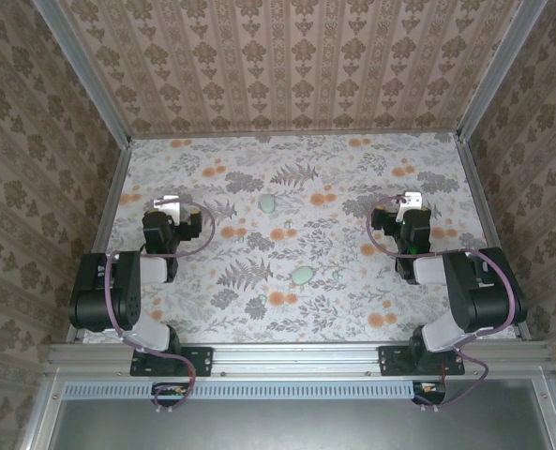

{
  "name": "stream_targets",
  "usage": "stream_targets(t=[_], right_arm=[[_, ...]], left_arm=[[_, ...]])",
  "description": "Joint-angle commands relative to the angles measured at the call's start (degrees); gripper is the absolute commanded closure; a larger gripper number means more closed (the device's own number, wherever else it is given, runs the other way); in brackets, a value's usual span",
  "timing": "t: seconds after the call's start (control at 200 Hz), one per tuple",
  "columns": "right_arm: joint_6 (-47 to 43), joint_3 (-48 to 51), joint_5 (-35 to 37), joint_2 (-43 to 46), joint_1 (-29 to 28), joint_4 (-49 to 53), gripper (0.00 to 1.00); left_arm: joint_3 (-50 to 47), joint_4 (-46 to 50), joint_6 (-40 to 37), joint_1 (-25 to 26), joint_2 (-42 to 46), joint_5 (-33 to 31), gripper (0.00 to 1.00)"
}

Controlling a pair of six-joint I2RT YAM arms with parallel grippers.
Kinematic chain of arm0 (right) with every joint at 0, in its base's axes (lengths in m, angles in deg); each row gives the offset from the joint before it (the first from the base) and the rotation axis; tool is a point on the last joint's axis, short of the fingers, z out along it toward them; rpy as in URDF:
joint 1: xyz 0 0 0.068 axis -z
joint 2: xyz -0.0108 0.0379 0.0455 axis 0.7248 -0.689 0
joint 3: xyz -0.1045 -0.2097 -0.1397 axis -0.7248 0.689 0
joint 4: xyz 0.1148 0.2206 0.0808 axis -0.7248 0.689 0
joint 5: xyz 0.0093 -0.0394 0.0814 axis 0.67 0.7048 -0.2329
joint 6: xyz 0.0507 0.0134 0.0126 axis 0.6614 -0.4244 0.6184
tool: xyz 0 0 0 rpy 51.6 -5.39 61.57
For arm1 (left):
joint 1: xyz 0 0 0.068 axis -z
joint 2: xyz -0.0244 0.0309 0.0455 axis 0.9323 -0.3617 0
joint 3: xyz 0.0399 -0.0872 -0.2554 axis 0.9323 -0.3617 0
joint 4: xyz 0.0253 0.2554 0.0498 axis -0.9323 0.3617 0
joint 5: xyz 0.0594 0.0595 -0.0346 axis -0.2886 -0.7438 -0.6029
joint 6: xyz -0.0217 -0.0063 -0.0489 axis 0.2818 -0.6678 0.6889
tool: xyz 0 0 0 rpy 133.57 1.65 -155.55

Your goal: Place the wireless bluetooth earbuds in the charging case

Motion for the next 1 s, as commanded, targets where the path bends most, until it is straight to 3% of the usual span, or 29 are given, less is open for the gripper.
stream_targets(t=[0.0,0.31,0.43,0.57,0.73,0.895,0.995], right_arm=[[-0.3,-1.0,-0.9,0.0,0.2,0.6,0.00],[-2.2,-1.6,-4.4,1.3,-0.1,2.6,0.00],[-3.2,-1.8,-6.0,5.0,-0.6,6.0,0.00],[0.9,-11.2,-6.1,12.7,-1.6,32.2,0.00],[6.8,-20.9,-7.0,14.2,-4.6,55.5,0.00],[10.7,-21.9,-6.6,17.0,-12.8,64.2,0.00],[12.6,-21.4,-6.0,17.4,-19.1,65.9,0.00]], left_arm=[[0.7,0.3,0.4,-0.2,0.3,0.8,0.00],[-0.2,-0.9,0.3,-0.2,0.8,0.4,0.00],[-1.9,0.6,2.0,0.0,6.2,-4.4,0.00],[2.1,18.2,6.7,0.0,15.9,-6.8,0.00],[6.5,33.3,9.6,0.1,24.6,-0.6,0.00],[10.5,45.2,11.3,2.8,29.3,8.7,0.00],[11.1,49.4,10.2,10.4,29.9,9.4,0.04]])
